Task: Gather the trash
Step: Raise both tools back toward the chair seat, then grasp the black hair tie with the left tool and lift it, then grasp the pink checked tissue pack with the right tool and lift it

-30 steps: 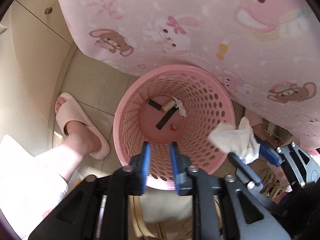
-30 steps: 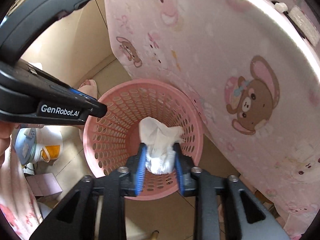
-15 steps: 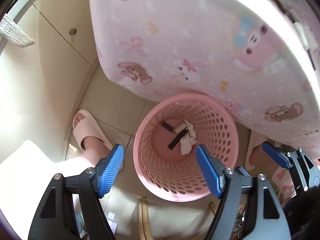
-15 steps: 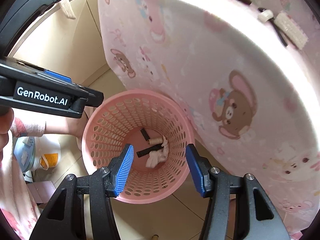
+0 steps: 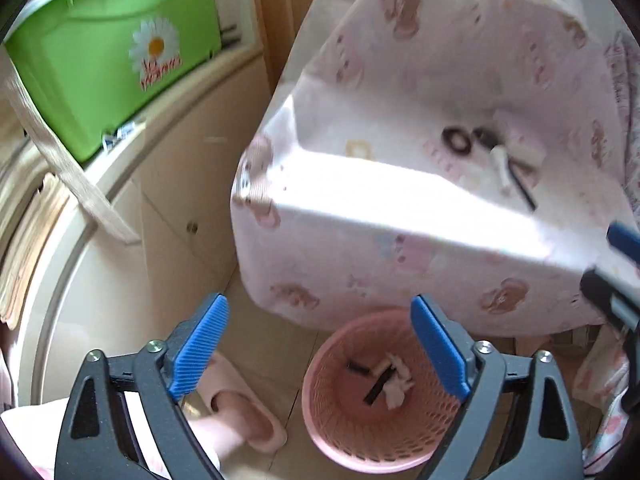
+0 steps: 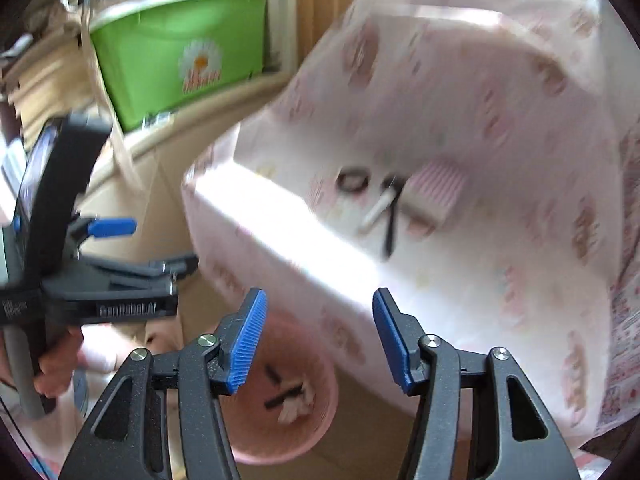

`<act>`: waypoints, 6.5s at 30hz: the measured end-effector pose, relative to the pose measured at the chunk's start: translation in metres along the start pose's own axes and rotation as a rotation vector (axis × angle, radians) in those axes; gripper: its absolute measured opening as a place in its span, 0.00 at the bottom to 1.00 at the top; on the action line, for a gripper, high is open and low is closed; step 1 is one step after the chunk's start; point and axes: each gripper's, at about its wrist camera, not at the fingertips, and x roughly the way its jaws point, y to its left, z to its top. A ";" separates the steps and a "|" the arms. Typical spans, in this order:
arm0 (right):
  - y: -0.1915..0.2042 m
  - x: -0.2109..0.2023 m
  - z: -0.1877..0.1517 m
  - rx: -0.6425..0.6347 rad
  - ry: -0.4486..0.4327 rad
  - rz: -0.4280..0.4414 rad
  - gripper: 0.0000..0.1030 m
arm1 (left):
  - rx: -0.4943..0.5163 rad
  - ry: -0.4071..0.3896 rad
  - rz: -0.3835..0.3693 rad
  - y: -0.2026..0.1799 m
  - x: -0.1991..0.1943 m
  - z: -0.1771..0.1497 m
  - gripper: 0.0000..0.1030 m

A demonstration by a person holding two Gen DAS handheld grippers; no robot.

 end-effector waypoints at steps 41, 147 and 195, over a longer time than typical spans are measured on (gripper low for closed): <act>-0.111 0.022 0.044 0.270 -0.078 -0.251 0.74 | 0.025 -0.256 -0.085 -0.032 -0.034 0.108 0.99; -0.101 0.144 0.074 0.579 0.119 -0.222 0.79 | -0.091 -0.027 -0.097 -0.032 0.036 0.137 0.04; -0.122 0.099 0.031 0.342 0.214 0.025 0.70 | -0.086 -0.038 -0.105 -0.018 0.019 0.125 0.04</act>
